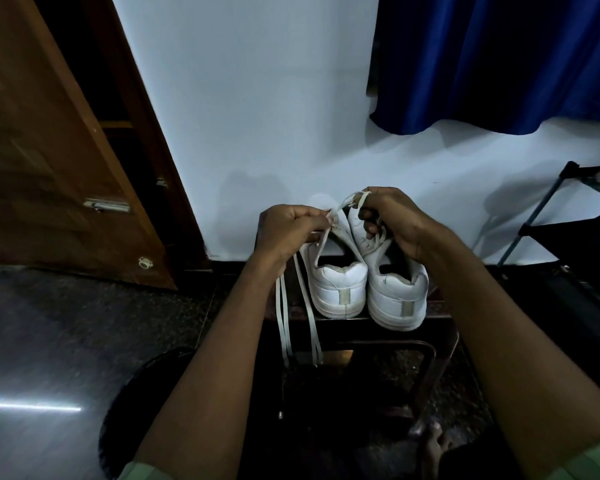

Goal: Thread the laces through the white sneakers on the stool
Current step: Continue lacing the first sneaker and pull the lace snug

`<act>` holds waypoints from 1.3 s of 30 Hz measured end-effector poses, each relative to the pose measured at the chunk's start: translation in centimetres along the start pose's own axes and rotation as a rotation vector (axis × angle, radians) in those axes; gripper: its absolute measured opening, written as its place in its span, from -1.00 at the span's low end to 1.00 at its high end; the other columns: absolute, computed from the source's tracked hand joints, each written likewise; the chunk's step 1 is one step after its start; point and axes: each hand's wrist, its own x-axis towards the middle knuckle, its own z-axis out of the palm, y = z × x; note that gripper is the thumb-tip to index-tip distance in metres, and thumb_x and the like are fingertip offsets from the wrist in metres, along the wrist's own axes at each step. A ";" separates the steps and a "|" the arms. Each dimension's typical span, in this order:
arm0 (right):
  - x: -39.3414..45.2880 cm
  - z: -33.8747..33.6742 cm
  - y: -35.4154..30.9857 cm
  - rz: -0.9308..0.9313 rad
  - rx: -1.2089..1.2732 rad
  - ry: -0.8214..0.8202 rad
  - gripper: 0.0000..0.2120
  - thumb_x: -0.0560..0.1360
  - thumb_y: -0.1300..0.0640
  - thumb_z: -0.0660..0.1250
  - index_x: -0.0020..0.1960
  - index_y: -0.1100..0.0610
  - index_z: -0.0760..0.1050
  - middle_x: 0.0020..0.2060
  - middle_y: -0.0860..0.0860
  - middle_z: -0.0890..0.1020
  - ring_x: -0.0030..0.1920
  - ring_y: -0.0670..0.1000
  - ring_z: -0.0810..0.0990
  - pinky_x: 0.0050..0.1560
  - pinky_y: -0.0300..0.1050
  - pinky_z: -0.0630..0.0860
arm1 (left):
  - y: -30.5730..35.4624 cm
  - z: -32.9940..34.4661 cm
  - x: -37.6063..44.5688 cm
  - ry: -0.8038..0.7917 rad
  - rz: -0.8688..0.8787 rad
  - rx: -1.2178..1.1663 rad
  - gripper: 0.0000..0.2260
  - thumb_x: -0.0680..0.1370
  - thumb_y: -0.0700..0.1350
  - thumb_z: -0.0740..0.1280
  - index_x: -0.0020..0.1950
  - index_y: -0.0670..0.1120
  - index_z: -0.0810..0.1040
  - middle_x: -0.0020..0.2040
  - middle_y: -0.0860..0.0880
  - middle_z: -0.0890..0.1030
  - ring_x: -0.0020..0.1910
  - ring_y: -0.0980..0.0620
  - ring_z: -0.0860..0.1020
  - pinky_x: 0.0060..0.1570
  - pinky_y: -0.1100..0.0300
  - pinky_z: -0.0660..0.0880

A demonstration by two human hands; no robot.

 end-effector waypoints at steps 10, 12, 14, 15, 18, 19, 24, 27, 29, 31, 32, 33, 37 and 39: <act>-0.7 -0.9 -3.5 0.173 0.459 -0.109 -0.76 0.68 0.17 0.07 -0.10 0.09 0.44 -0.40 0.01 0.36 -0.55 -0.11 0.12 -0.61 -0.29 0.09 | 0.5 -0.2 0.4 -0.124 -0.165 -0.463 -0.83 0.56 0.02 0.43 -0.13 -0.06 0.63 -0.10 -0.05 0.66 -0.26 0.06 0.59 -0.33 0.23 0.46; -1.2 -1.3 -4.4 0.159 0.450 -0.130 -0.73 0.72 0.06 0.10 -0.07 0.10 0.46 -0.39 0.03 0.47 -0.55 -0.11 0.17 -0.58 -0.27 0.13 | 0.4 -0.2 0.6 -0.142 -0.143 -0.421 -0.78 0.59 0.07 0.40 -0.19 -0.02 0.57 -0.11 -0.04 0.63 -0.28 0.06 0.53 -0.32 0.22 0.41; -1.4 -1.4 -4.5 0.152 0.317 -0.056 -0.71 0.72 0.03 0.12 -0.06 0.12 0.50 -0.35 0.06 0.56 -0.54 -0.09 0.25 -0.55 -0.26 0.16 | 0.4 -0.3 0.6 -0.150 -0.143 -0.427 -0.77 0.61 0.06 0.37 -0.19 0.01 0.53 -0.18 -0.02 0.59 -0.32 0.08 0.47 -0.32 0.22 0.38; -1.4 -1.3 -4.2 0.155 0.244 0.003 -0.71 0.71 0.04 0.13 -0.06 0.14 0.51 -0.32 0.09 0.60 -0.53 -0.07 0.30 -0.54 -0.26 0.19 | 0.5 -0.3 0.5 -0.150 -0.145 -0.441 -0.79 0.63 0.05 0.36 -0.17 0.01 0.53 -0.21 0.00 0.56 -0.33 0.09 0.45 -0.32 0.22 0.36; -1.3 -0.7 -3.3 0.192 0.243 0.139 -0.75 0.67 0.17 0.12 -0.06 0.19 0.53 -0.25 0.16 0.66 -0.44 0.03 0.50 -0.47 -0.21 0.39 | 0.8 -0.4 0.3 -0.099 -0.165 -0.535 -0.84 0.65 0.01 0.33 -0.10 0.01 0.56 -0.32 0.06 0.46 -0.36 0.11 0.39 -0.34 0.23 0.33; -1.2 -0.5 -3.1 0.196 0.300 0.172 -0.76 0.64 0.22 0.12 -0.06 0.20 0.54 -0.23 0.18 0.68 -0.37 0.08 0.58 -0.36 -0.13 0.52 | 0.8 -0.5 0.4 -0.067 -0.176 -0.577 -0.84 0.66 0.00 0.31 -0.09 0.01 0.57 -0.35 0.08 0.43 -0.36 0.12 0.37 -0.34 0.24 0.32; -0.4 -0.6 -2.4 0.178 0.462 0.263 -0.69 0.60 0.31 0.08 0.17 0.25 0.57 0.04 0.27 0.73 0.11 0.27 0.72 0.21 0.12 0.64 | 0.5 -1.0 0.9 0.132 -0.215 -0.777 -0.89 0.64 -0.10 0.34 -0.06 0.02 0.62 -0.52 0.09 0.29 -0.36 0.11 0.45 -0.26 0.23 0.33; -0.3 -0.6 -2.3 0.153 0.507 0.307 -0.57 0.52 0.44 0.05 0.25 0.23 0.54 0.08 0.25 0.72 0.05 0.24 0.75 0.18 0.13 0.66 | 0.0 -1.8 1.5 0.261 -0.265 -0.949 -0.87 0.65 -0.17 0.33 -0.09 -0.04 0.58 -0.56 0.09 0.31 -0.48 0.12 0.51 -0.40 0.28 0.47; -0.2 -0.6 -2.2 0.132 0.519 0.324 -0.48 0.47 0.48 0.02 0.26 0.19 0.56 0.06 0.19 0.72 -0.02 0.16 0.76 0.15 0.10 0.67 | -0.6 -2.4 2.0 0.340 -0.310 -1.008 -0.86 0.69 -0.21 0.24 -0.02 -0.06 0.53 -0.52 0.08 0.46 -0.55 0.14 0.49 -0.51 0.35 0.40; -0.2 -0.6 -1.9 0.092 0.462 0.320 -0.46 0.45 0.48 0.03 0.21 0.13 0.59 0.03 0.13 0.72 -0.07 0.11 0.74 0.05 0.04 0.65 | -0.9 -2.7 2.3 0.449 -0.268 -0.944 -0.81 0.68 -0.28 0.15 0.19 -0.03 0.44 -0.34 0.00 0.65 -0.56 0.14 0.47 -0.51 0.36 0.34; -0.3 -0.5 -1.8 0.049 0.379 0.311 -0.47 0.43 0.48 0.05 0.16 0.10 0.61 0.01 0.11 0.72 -0.08 0.09 0.72 -0.02 0.00 0.61 | -0.9 -2.7 2.3 0.518 -0.219 -0.868 -0.67 0.65 -0.33 0.13 0.32 0.00 0.38 -0.19 -0.05 0.71 -0.54 0.13 0.48 -0.48 0.34 0.34; -0.4 -0.5 -1.6 -0.004 0.258 0.298 -0.49 0.41 0.47 0.08 0.11 0.07 0.63 0.00 0.09 0.71 -0.09 0.06 0.67 -0.08 -0.06 0.55 | -0.8 -2.7 2.3 0.577 -0.163 -0.773 -0.55 0.62 -0.36 0.12 0.43 0.04 0.32 -0.04 -0.07 0.72 -0.51 0.12 0.50 -0.44 0.30 0.37; -1.3 -0.6 -1.7 -0.181 -0.292 0.131 -0.63 0.36 0.28 0.28 0.02 -0.05 0.68 0.09 -0.02 0.69 -0.02 -0.10 0.56 -0.14 -0.21 0.48 | -1.2 -3.1 2.5 0.561 -0.093 -0.336 -0.58 0.62 -0.30 0.15 0.41 0.02 0.48 0.09 -0.06 0.66 -0.32 0.06 0.60 -0.35 0.24 0.43; -1.7 -0.4 -2.1 -0.211 -0.563 0.048 -0.70 0.32 0.10 0.35 -0.01 -0.13 0.69 0.05 -0.19 0.70 0.12 -0.14 0.58 0.09 -0.08 0.51 | -1.8 -3.0 2.2 0.433 -0.170 -0.112 -0.80 0.57 -0.21 0.28 0.07 -0.03 0.67 -0.10 -0.07 0.68 -0.29 -0.01 0.62 -0.32 0.18 0.44</act>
